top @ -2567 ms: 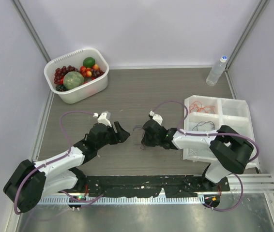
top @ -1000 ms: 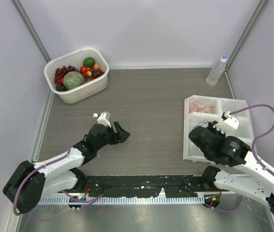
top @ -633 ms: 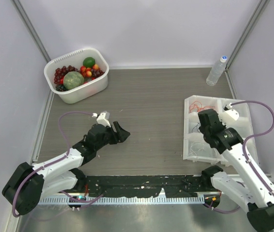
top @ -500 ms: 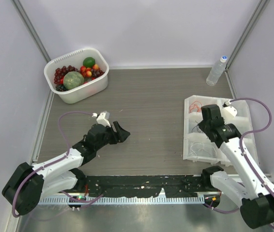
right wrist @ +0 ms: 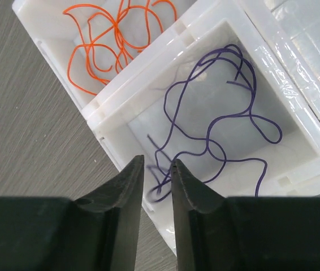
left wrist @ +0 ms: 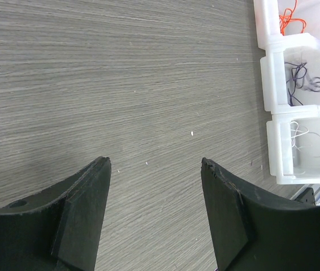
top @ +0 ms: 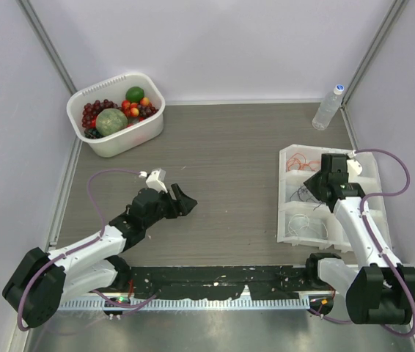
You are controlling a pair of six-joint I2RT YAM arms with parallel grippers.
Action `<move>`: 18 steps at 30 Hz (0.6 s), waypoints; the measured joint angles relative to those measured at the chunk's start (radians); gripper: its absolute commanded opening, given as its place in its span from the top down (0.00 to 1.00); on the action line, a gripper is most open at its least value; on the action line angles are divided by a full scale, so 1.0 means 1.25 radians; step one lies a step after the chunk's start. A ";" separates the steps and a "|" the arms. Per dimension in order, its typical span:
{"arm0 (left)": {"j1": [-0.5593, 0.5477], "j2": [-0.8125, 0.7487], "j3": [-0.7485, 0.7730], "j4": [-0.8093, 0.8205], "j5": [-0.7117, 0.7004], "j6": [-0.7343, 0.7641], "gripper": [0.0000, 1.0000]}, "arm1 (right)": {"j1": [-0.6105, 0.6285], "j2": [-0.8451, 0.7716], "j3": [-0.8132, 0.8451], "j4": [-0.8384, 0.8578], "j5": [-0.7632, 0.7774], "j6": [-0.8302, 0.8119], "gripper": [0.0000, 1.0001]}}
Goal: Untangle the cables
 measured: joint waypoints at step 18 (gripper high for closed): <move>0.000 0.031 -0.013 0.037 0.021 0.010 0.32 | 0.052 -0.202 -0.032 0.052 -0.304 -0.164 0.41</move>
